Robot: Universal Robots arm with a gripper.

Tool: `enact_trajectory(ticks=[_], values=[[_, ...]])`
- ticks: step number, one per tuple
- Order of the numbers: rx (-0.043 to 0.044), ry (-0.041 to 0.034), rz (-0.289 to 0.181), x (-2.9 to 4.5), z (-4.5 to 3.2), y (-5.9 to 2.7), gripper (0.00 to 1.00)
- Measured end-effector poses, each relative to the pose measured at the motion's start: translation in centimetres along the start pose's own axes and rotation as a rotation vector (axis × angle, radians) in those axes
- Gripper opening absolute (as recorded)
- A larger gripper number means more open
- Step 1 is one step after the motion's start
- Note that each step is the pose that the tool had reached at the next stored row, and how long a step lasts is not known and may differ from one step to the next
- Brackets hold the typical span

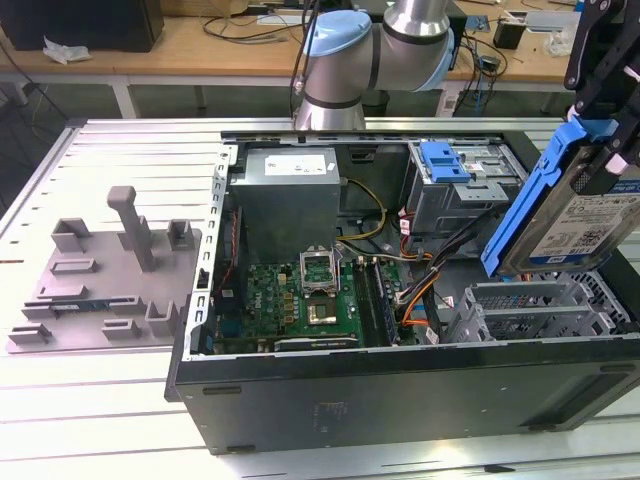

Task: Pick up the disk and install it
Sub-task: 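Insert the disk into the insertion slot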

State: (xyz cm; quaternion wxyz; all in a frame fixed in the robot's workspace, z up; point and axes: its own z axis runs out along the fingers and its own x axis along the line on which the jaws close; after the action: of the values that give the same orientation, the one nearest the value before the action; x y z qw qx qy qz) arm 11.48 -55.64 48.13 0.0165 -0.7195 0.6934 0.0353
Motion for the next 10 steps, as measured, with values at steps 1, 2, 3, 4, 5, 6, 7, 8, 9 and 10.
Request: enact_trajectory(ticks=[1, 2, 3, 4, 5, 6, 7, 8, 9, 10], values=[[0.0000, -0.0001, 0.000, 0.00, 0.00, 0.00, 0.37], [0.0001, 0.0000, 0.001, 0.00, 0.00, 0.00, 0.37], [0.0005, -0.0001, 0.007, 0.00, 0.00, -0.01, 0.37], [0.0009, -0.0002, 0.013, 0.00, 0.01, -0.01, 0.37], [0.0017, -0.0005, 0.023, 0.00, 0.03, -0.02, 0.37], [0.0023, -0.0007, 0.032, 0.00, 0.04, -0.03, 0.37], [0.0024, -0.0008, 0.032, 0.00, 0.04, -0.04, 0.37], [0.0024, -0.0008, 0.033, 0.01, 0.04, -0.04, 0.37], [0.0024, -0.0007, 0.033, 0.01, 0.06, -0.04, 0.37], [0.0024, -0.0006, 0.033, 0.01, 0.07, -0.04, 0.37]])
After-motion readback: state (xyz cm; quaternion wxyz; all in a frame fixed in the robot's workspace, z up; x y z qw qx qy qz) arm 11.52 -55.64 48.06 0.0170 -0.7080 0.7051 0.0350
